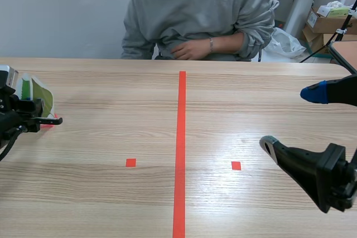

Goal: Do the leaf sorting experiment

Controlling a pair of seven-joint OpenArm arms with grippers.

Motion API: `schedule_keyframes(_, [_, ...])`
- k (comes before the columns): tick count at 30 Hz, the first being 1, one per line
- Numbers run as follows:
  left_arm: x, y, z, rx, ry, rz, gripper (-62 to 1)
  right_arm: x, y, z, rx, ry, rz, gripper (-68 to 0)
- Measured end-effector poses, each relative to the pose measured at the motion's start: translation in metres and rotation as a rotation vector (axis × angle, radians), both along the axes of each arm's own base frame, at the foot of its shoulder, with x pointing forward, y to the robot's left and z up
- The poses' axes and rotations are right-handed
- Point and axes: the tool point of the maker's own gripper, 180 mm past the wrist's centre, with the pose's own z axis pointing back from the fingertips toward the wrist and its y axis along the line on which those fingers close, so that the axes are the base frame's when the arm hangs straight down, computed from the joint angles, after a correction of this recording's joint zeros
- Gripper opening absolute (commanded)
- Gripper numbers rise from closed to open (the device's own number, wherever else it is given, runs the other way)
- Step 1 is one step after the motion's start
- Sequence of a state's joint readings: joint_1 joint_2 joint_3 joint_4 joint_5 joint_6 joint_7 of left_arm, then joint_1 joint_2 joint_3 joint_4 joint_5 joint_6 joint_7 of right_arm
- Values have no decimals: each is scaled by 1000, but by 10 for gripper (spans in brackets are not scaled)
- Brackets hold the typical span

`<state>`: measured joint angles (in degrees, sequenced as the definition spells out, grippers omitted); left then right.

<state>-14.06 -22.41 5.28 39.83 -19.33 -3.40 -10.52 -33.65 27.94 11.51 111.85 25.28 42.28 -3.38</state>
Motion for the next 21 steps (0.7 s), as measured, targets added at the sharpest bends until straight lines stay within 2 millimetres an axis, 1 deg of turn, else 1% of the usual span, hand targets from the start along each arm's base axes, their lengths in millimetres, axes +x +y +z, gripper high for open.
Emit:
schedule_keyframes(4, [2, 2, 0, 7, 0, 2, -567, 3, 0, 3, 2, -13, 0, -20])
schedule_keyframes(7, [3, 7, 3, 31, -14, 26, -567, 2, 0, 3, 1, -12, 1, -20])
schedule_keyframes(14, [3, 7, 3, 30, -14, 25, -566, 3, 0, 3, 2, -13, 1, -20])
schedule_keyframes(15, [3, 7, 3, 30, -14, 25, -555, 3, 0, 3, 2, -13, 1, -20])
schedule_keyframes(16, [3, 7, 3, 30, -14, 25, -530, 3, 0, 3, 2, -13, 0, -20])
schedule_keyframes(21, [3, 7, 3, 30, -15, 25, -343, 3, 0, 3, 2, -13, 0, -21])
